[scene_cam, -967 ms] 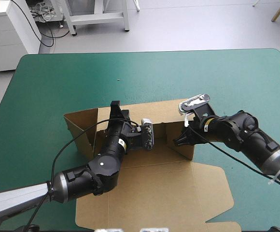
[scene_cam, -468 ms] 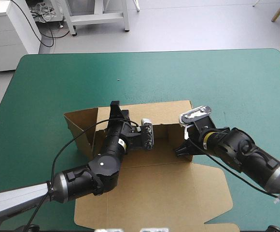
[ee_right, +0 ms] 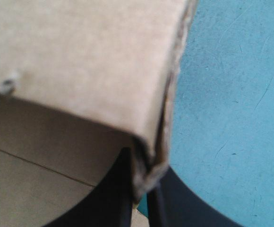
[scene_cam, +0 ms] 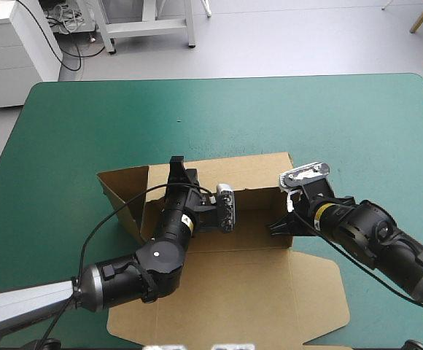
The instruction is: Fold the box
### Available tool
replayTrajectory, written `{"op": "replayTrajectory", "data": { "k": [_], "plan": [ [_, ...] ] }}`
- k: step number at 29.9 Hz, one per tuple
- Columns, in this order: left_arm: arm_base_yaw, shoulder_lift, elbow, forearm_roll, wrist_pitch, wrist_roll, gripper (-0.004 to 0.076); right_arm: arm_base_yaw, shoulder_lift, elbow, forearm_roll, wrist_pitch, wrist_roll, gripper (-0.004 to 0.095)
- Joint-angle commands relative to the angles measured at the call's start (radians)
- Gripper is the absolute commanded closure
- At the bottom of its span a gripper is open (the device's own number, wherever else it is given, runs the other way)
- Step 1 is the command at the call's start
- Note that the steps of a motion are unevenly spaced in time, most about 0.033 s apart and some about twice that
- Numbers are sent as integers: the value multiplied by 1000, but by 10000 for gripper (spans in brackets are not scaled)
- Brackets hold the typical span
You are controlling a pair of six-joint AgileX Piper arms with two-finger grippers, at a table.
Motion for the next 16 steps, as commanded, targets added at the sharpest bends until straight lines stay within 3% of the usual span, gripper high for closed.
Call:
{"op": "replayTrajectory", "data": {
  "k": [1,3,10,16],
  "plan": [
    [-45,-24,-20,2,-83,-5,700,4,-16,-34,0,-115,-10,928],
    [-61,-24,-22,2,-73,-5,647,4,-12,-34,0,-131,-10,928],
    [-117,-24,-56,10,15,-5,351,4,23,-34,-23,-149,27,928],
    [-238,-24,-89,12,185,-5,330,-2,61,-43,-26,-193,27,928]
  ]
}}
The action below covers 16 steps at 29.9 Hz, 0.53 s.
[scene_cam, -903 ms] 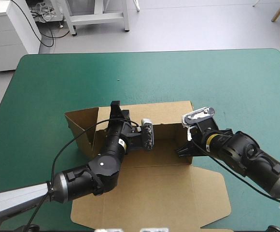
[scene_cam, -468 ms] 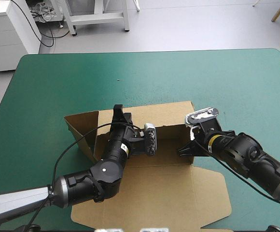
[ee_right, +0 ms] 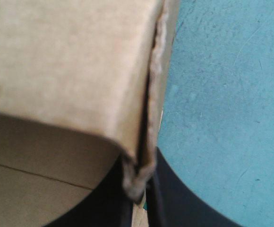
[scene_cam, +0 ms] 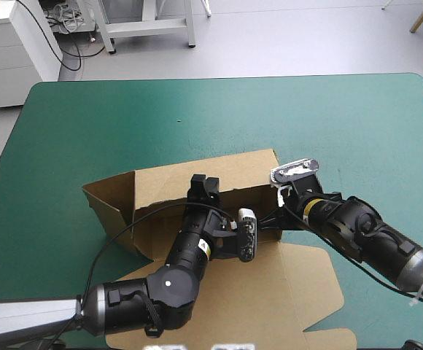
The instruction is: Fold the box
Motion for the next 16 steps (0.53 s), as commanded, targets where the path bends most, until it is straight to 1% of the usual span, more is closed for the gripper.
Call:
{"op": "replayTrajectory", "data": {
  "k": [1,4,8,11,12,16],
  "plan": [
    [-82,-27,-45,49,113,-6,330,-9,-1,-41,-18,-98,3,928],
    [-151,-28,-48,52,176,-6,330,-24,13,-41,-16,-96,8,928],
    [-236,-42,-52,45,190,-1,330,-42,17,-41,-9,-96,6,928],
    [-258,-54,-78,35,192,2,330,-50,17,-41,-11,-88,6,928],
    [-258,-60,-90,27,189,2,330,-50,17,-42,-11,-86,6,928],
    [-214,-104,-180,-84,101,56,330,-50,17,-76,-11,-38,4,928]
  ]
}}
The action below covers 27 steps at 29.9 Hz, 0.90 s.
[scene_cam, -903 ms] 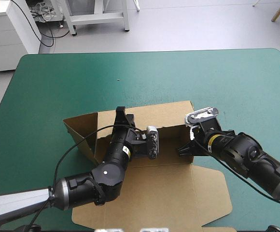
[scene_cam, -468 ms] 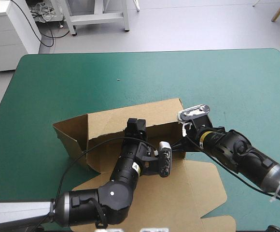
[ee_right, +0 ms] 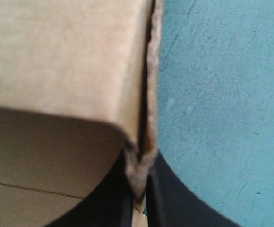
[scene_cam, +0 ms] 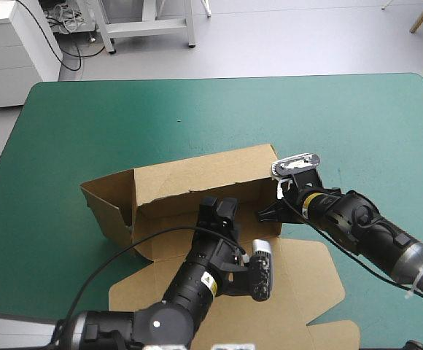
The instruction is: Fold the box
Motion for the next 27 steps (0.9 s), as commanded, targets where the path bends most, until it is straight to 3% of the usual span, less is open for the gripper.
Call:
{"op": "replayTrajectory", "data": {
  "k": [1,7,17,22,27],
  "plan": [
    [43,-72,-100,-34,-53,35,330,-10,-16,-70,-19,8,-5,928],
    [262,-108,-247,-247,-112,181,330,-10,-16,-180,-23,139,-48,928],
    [777,-120,-396,-899,-166,550,330,-28,31,-355,-55,374,-69,929],
    [984,-170,-396,-1095,-279,561,330,-128,118,-465,43,468,-187,929],
    [1122,-237,-396,-1205,-256,572,331,-261,220,-564,212,528,-344,930]
  ]
}}
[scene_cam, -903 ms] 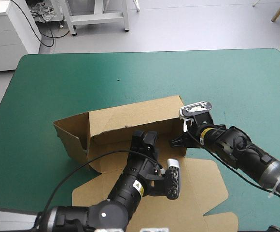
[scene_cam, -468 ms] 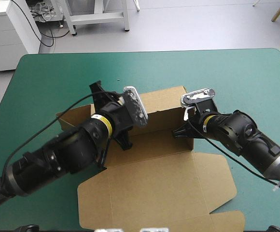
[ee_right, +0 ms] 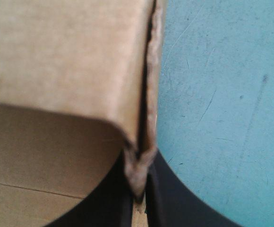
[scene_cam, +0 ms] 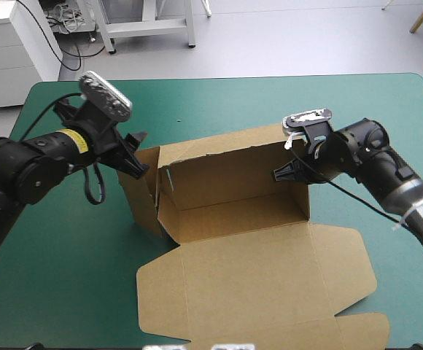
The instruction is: Fold the box
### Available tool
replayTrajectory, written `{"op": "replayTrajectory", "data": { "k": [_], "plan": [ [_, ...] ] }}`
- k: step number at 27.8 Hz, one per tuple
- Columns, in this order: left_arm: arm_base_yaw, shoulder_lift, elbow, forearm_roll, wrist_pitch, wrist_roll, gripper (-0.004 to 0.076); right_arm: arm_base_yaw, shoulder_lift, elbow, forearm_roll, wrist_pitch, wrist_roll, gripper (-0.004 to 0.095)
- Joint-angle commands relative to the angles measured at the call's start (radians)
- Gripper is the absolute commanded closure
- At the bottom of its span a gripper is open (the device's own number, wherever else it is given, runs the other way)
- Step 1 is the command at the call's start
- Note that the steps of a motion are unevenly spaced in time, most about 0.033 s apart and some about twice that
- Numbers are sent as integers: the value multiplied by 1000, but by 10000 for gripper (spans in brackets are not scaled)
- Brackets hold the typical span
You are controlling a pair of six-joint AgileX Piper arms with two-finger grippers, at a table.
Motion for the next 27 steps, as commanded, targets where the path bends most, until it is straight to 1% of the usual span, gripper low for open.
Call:
{"op": "replayTrajectory", "data": {
  "k": [1,5,8,11,16,21,24,25,26,27],
  "plan": [
    [85,-66,-31,-83,-35,18,331,-100,48,-100,98,6,-113,929],
    [157,-97,27,-161,-21,44,333,-160,141,-174,124,67,-155,929],
    [207,-122,139,-212,-42,49,335,-181,222,-226,124,103,-178,930],
    [230,-171,280,-263,-93,52,335,-185,289,-267,124,100,-210,930],
    [230,-297,495,-282,-160,19,335,-185,386,-307,124,97,-210,929],
    [230,-472,666,-336,-171,17,343,-185,452,-316,124,85,-229,929],
    [230,-613,761,-349,-155,-28,407,-185,480,-316,124,80,-239,929],
    [230,-695,809,-339,-127,-34,470,-185,496,-316,124,78,-239,929],
    [230,-741,827,-337,-114,-34,499,-185,504,-316,124,78,-241,929],
    [230,-816,865,-337,-85,-34,575,-185,508,-316,124,72,-247,929]
  ]
}}
